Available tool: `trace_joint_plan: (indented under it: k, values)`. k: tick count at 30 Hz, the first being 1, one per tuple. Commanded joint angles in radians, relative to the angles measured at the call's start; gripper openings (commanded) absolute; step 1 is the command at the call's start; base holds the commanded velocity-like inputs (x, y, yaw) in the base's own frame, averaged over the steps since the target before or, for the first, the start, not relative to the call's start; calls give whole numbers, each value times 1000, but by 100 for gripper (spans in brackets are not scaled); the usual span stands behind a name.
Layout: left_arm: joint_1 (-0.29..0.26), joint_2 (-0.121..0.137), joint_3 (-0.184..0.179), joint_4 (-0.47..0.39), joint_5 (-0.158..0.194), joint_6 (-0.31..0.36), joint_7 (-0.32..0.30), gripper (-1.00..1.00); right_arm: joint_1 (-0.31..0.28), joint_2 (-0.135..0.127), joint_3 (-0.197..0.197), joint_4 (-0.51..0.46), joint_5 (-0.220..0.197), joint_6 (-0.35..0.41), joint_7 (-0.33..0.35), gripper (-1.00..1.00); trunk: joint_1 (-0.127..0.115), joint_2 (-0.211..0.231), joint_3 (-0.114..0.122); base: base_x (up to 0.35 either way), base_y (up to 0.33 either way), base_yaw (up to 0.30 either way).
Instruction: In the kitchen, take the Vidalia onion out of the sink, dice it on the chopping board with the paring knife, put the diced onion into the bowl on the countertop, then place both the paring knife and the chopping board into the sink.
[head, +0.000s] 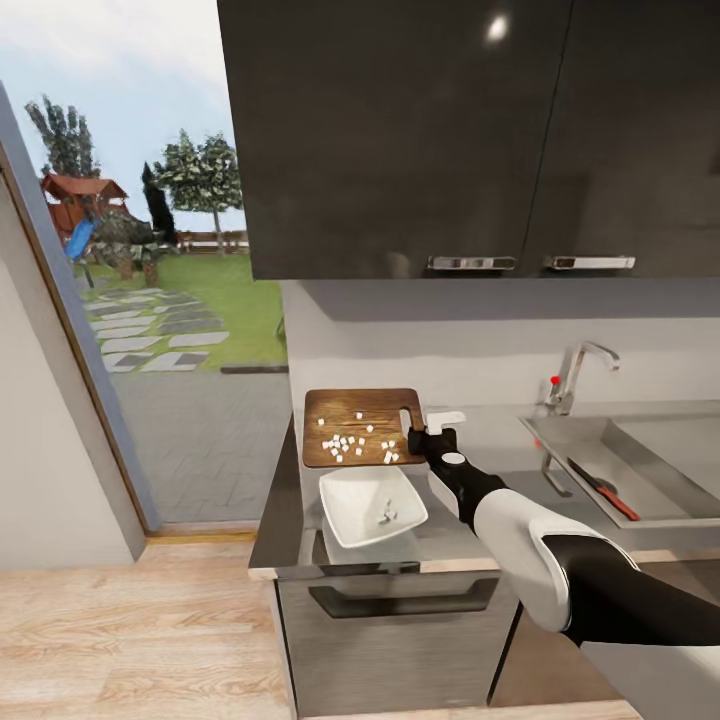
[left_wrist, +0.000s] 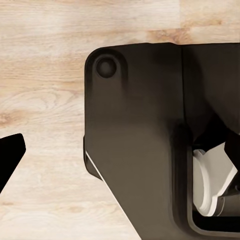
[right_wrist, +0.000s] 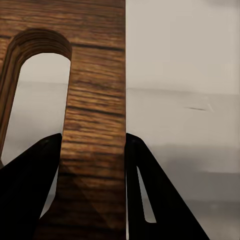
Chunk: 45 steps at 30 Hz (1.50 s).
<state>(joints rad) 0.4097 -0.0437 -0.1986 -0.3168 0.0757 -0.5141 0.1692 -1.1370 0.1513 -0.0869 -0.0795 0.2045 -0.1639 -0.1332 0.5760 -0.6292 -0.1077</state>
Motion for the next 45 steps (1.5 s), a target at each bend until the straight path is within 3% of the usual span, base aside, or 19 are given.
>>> trace_joint_plan:
  k: [1, 22, 45]
  values:
    - [0, 1, -8, -2, 7, -1, 6, 100, -1, 0, -10, 1, 10, -3, -2, -100, 4, -9, -5, 0, 0, 0]
    - [0, 1, -8, -2, 8, -1, 6, 100, -1, -18, -10, 1, 10, -8, -3, -100, 85, -156, -71, 0, 0, 0]
    - [1, 1, -9, -1, 7, -2, 6, 100, -1, -21, -8, 3, 10, -8, -3, -100, 85, -156, -71, -16, -7, 0]
